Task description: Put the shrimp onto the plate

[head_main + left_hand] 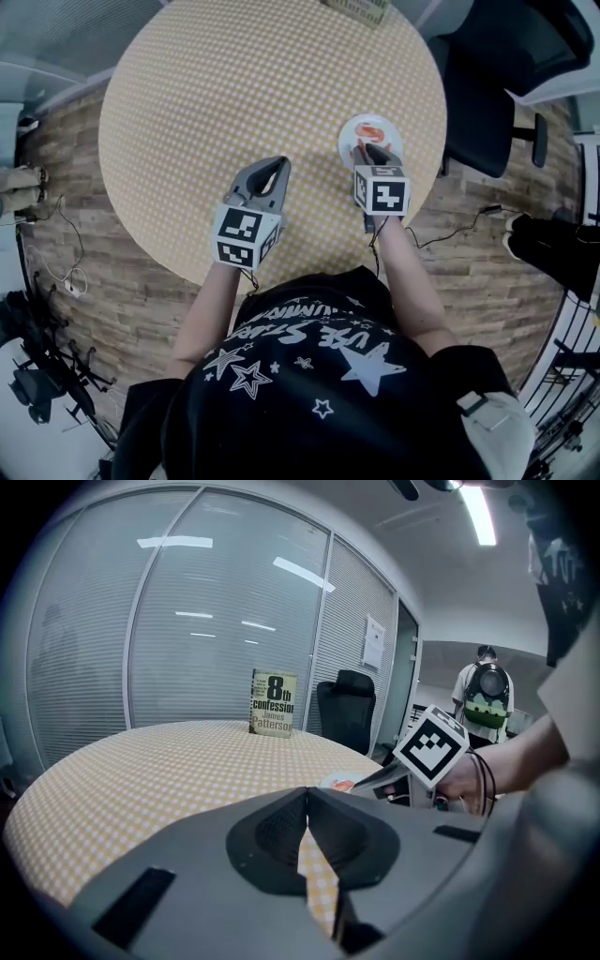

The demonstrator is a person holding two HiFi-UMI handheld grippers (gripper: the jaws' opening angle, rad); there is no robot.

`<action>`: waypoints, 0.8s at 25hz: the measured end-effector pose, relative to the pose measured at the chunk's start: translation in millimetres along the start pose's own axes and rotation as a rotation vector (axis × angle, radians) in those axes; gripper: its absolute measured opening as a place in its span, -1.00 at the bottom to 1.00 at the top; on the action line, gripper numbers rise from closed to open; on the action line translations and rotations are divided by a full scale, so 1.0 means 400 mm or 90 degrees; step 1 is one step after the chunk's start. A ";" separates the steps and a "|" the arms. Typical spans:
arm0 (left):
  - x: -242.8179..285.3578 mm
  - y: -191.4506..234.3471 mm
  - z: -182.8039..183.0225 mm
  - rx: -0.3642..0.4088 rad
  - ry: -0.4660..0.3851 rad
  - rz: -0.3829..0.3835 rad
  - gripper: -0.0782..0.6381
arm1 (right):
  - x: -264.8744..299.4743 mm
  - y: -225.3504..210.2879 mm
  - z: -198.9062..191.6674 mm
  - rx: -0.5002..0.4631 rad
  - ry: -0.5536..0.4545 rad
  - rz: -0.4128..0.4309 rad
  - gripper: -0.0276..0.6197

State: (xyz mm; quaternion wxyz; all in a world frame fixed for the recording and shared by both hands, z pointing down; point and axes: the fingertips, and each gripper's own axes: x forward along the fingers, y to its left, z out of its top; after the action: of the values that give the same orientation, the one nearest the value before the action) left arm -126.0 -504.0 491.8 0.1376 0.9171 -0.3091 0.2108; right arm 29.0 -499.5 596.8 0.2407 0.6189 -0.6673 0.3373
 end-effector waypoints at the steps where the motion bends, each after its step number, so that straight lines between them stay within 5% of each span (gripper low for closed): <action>1: -0.008 -0.002 0.001 0.001 -0.003 0.004 -0.76 | -0.009 0.000 0.007 0.000 -0.008 0.000 -0.69; 20: -0.292 -0.079 -0.012 -0.009 -0.110 0.082 -0.76 | -0.304 0.056 0.045 -0.029 -0.183 0.032 -0.70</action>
State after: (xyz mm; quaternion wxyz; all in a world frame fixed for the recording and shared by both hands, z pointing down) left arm -191.7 -418.3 437.2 0.1035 0.9091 -0.3794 0.1374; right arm 22.9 -432.1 491.6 0.1481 0.6381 -0.7176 0.2365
